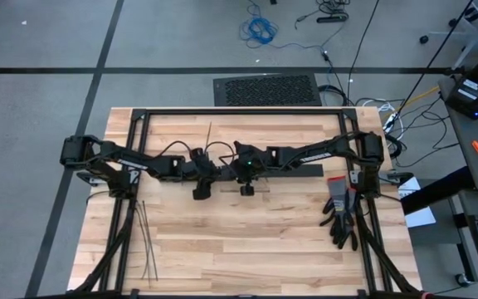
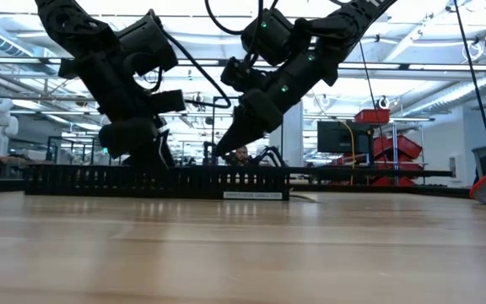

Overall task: Ziptie cables
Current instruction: Close the black cable duct

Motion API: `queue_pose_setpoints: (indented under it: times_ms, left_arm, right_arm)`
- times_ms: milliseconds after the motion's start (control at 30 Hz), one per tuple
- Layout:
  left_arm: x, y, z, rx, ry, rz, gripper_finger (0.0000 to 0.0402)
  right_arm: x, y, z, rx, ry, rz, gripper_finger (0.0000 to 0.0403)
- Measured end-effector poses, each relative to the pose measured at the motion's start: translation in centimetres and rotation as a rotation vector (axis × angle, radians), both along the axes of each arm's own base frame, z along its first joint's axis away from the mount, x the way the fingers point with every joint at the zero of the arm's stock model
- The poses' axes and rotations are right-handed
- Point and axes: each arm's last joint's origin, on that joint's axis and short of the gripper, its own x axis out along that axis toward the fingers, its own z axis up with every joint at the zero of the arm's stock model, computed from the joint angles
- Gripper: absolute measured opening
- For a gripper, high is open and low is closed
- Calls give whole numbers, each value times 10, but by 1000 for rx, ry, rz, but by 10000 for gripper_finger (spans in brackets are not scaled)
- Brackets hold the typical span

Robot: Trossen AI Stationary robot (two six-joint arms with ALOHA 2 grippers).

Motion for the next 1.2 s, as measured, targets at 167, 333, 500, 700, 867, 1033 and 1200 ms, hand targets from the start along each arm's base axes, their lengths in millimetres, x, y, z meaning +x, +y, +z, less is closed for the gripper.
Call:
queue_pose_setpoints:
  times_ms: [167, 333, 500, 700, 867, 1033, 1200]
  left_arm:
    - [0, 3, 1, 3, -8, 9, 317]
    - [1, 3, 1, -7, -20, 20, 288]
    - [1, 3, 1, -18, -24, 20, 265]
    - [1, 2, 1, -22, -31, 17, 260]
    - [3, 2, 2, -32, -50, 9, 260]
    - [4, 1, 2, -33, -66, 4, 260]
    - [5, -2, 3, -41, -79, -8, 259]
  right_arm:
    - [1, -3, 2, 3, -25, -16, 74]
    - [0, -18, 0, 9, -22, -60, 31]
    - [-1, -25, -11, 26, 13, -85, 5]
    - [4, -21, -17, 51, 2, -68, 1]
    - [5, -22, -21, 60, 10, -70, 1]
    - [7, -22, -21, 59, -16, -68, 0]
    - [10, -24, -29, 58, -32, -69, 0]
